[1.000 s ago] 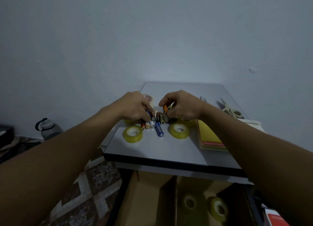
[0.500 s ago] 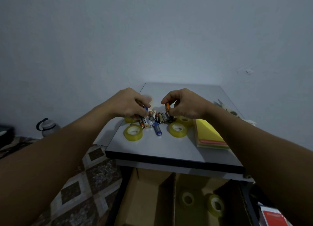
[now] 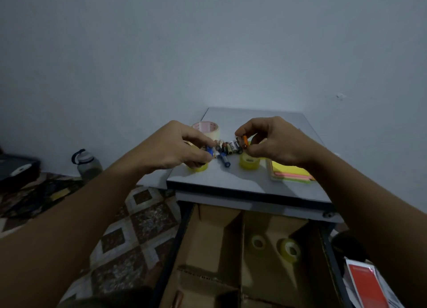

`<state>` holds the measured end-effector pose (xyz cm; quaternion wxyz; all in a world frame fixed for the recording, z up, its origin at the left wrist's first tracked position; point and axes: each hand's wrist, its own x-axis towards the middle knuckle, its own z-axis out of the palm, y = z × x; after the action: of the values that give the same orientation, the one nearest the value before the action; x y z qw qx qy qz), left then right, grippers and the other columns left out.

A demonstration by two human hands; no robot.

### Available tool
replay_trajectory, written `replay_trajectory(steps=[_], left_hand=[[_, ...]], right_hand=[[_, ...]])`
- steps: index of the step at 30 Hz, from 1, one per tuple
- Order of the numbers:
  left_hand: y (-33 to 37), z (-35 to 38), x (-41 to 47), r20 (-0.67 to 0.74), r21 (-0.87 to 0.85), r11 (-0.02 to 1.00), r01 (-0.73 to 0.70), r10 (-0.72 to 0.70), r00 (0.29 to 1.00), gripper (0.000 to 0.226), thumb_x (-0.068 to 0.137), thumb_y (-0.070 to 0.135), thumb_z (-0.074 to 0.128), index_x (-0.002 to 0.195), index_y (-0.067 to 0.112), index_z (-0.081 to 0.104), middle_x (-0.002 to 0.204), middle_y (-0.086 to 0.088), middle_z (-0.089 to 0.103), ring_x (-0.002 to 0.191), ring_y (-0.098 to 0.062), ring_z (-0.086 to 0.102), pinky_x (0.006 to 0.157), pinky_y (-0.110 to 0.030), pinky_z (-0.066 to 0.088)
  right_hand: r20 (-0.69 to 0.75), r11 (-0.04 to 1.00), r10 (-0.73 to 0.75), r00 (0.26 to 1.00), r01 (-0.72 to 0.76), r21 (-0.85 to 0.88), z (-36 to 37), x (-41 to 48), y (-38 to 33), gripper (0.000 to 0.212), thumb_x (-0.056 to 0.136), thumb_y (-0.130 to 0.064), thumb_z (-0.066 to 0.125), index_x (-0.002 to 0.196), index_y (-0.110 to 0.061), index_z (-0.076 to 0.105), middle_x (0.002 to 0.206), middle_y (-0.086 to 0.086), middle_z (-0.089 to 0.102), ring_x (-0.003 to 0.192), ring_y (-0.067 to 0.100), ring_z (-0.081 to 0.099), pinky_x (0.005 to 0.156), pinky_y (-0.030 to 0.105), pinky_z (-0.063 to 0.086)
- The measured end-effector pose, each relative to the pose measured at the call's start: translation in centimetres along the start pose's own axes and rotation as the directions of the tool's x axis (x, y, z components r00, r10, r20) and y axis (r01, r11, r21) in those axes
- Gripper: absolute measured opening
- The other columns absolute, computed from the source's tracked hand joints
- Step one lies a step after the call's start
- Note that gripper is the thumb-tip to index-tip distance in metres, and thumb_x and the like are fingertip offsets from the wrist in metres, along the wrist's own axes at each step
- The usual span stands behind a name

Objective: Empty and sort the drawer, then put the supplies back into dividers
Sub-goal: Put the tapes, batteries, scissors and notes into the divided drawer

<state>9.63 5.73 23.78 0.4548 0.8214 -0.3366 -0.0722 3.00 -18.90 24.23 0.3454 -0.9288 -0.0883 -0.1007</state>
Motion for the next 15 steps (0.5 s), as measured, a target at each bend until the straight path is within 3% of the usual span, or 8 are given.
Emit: replay_trajectory(steps=[5,7,9,12,15], left_hand=[[0.1,1.7,-5.6,0.053,-0.045,0.998,0.048,-0.046,0.998,0.031,0.080,0.005,0.080,0.109,0.014,0.077,0.081,0.004,0.077,0.069,-0.019,0.072,0.065,-0.020,0.056],[-0.4,2.5,-7.6,0.081,-0.055,0.995,0.078,-0.074,0.994,0.032,0.080,0.007,0.080,0.110,0.015,0.076,0.085,-0.002,0.078,0.074,-0.026,0.074,0.070,-0.025,0.059],[-1.1,3.3,-9.7,0.152,-0.056,0.994,0.092,-0.083,0.985,0.032,0.082,0.010,0.079,0.113,0.016,0.074,0.085,-0.006,0.077,0.077,-0.031,0.073,0.076,-0.035,0.061],[-2.2,5.2,-12.8,0.248,-0.032,0.991,0.130,-0.118,0.961,0.031,0.084,0.014,0.078,0.114,0.021,0.073,0.077,0.007,0.075,0.071,-0.014,0.071,0.071,-0.029,0.058],[-3.2,7.4,-15.4,0.308,0.047,0.980,0.195,-0.200,0.930,0.030,0.085,0.019,0.077,0.114,0.024,0.073,0.068,0.023,0.070,0.065,0.002,0.066,0.065,-0.017,0.050]], right_hand=[[-0.025,0.998,-0.020,0.999,0.022,0.065,1.1,-4.4,-2.0,0.034,0.081,-0.002,0.072,0.107,-0.023,0.071,0.091,-0.010,0.073,0.081,0.014,0.069,0.072,0.022,0.055],[-0.033,0.994,-0.015,0.999,0.019,0.112,1.6,-6.0,-2.4,0.034,0.079,0.001,0.072,0.104,-0.022,0.072,0.083,-0.009,0.073,0.072,0.014,0.066,0.067,0.020,0.051],[-0.022,0.989,-0.013,1.000,0.016,0.148,2.2,-7.4,-2.7,0.035,0.079,0.001,0.072,0.104,-0.024,0.072,0.086,0.004,0.074,0.071,0.017,0.061,0.068,0.027,0.048],[-0.014,0.983,-0.013,1.000,0.015,0.184,3.2,-9.3,-3.1,0.035,0.080,0.002,0.071,0.104,-0.024,0.071,0.090,0.007,0.074,0.071,0.015,0.061,0.068,0.032,0.050],[-0.011,0.984,0.000,1.000,0.002,0.176,4.0,-11.0,-3.2,0.034,0.081,0.003,0.070,0.105,-0.022,0.071,0.095,0.006,0.074,0.077,0.028,0.066,0.073,0.041,0.055]])
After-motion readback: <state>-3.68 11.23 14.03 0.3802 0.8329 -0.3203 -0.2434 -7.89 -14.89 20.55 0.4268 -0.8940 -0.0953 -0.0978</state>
